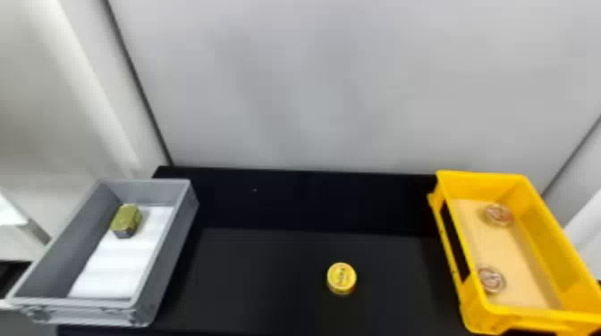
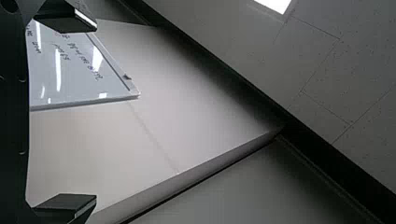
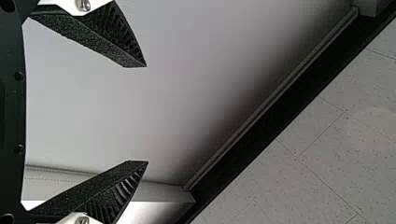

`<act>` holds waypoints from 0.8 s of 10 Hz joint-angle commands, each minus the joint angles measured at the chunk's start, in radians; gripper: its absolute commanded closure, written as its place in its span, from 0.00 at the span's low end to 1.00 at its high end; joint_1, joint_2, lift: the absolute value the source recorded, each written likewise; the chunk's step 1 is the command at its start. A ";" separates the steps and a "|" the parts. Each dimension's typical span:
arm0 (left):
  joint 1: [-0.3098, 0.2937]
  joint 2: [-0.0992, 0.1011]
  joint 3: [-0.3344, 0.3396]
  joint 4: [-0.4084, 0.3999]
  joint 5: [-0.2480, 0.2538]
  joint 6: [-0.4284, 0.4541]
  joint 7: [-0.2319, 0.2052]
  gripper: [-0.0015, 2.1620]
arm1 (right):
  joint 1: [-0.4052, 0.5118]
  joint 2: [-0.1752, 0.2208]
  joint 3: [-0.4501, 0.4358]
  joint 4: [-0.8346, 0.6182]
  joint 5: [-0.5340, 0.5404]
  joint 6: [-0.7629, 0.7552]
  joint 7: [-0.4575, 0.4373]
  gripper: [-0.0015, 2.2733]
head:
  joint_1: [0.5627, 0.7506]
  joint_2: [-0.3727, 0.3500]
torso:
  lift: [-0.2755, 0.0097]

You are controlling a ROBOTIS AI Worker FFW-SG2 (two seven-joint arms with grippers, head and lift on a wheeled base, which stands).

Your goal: Pick up the round yellow can and place it in the yellow rectangular box

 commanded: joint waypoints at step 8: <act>0.002 0.001 -0.002 0.000 -0.005 -0.001 -0.001 0.00 | -0.021 0.028 -0.030 0.003 -0.098 0.146 -0.029 0.00 | 0.69 0.59 | 0.96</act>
